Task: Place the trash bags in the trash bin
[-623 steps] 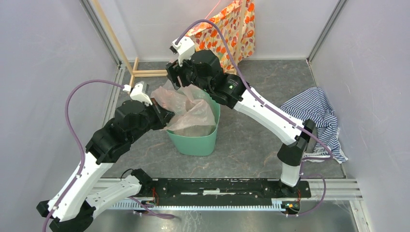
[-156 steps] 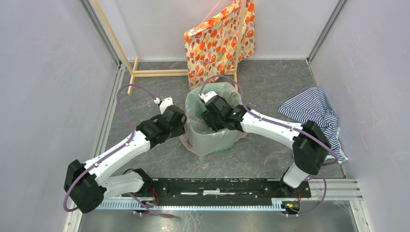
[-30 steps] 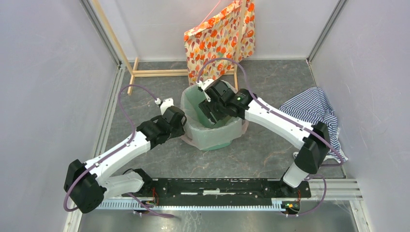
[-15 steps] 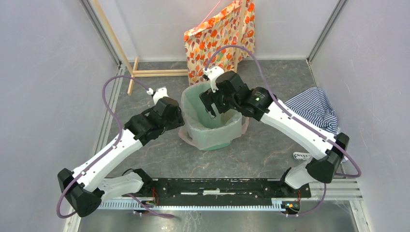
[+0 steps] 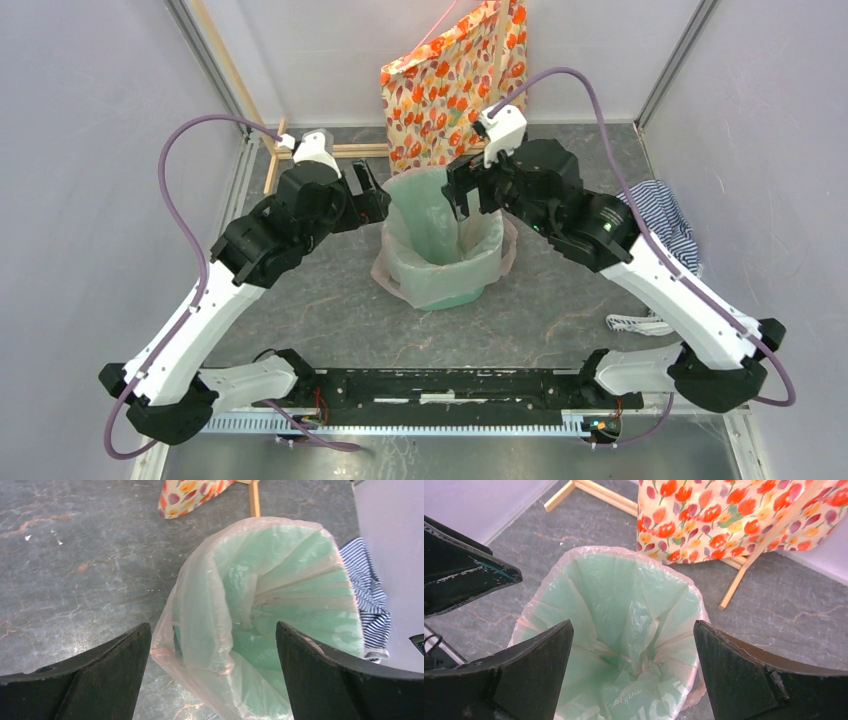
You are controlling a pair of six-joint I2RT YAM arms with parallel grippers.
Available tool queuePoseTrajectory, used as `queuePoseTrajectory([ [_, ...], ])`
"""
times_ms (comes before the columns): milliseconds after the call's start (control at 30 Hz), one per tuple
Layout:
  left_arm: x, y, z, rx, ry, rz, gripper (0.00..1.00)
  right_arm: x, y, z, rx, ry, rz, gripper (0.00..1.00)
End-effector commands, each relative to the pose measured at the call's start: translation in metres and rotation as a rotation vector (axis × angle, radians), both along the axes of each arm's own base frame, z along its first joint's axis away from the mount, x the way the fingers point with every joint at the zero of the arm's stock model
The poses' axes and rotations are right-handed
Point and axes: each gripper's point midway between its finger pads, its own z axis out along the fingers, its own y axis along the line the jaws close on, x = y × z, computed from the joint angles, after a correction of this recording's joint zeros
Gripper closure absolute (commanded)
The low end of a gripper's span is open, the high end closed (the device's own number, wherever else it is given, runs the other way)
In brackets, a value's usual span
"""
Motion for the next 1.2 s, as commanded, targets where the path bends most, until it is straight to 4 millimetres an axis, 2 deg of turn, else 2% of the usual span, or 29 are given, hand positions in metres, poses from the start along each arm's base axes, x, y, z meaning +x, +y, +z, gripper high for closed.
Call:
queuePoseTrajectory([
  [0, 0.0, -0.009, 0.024, 0.013, -0.053, -0.091, 0.0, -0.002, -0.009, 0.019, 0.062, -0.065, -0.026, 0.02],
  [133, -0.001, -0.01, 0.032, 0.012, -0.065, -0.105, 0.0, -0.003, -0.009, 0.008, 0.056, -0.047, -0.023, 0.02],
  [300, -0.005, -0.007, 0.036, 0.003, -0.076, -0.109, 0.0, -0.002, -0.015, 0.012, 0.048, -0.059, -0.043, 0.02],
  [500, -0.003, -0.009, 0.028, 0.018, -0.057, -0.112, 0.0, -0.001, -0.022, -0.002, 0.001, -0.041, -0.076, 0.02],
  [633, 0.0, -0.016, 0.023, 0.017, -0.042, -0.123, 0.0, 0.0, -0.031, -0.001, -0.016, -0.047, -0.106, 0.02],
  [833, 0.002, -0.022, 0.027, -0.008, -0.056, -0.137, 0.0, -0.006, -0.041, 0.0, -0.002, -0.061, -0.117, 0.02],
  [1167, 0.002, -0.017, 0.031, -0.002, -0.065, -0.124, 0.0, -0.011, -0.043, 0.008, 0.04, -0.083, -0.102, 0.02],
])
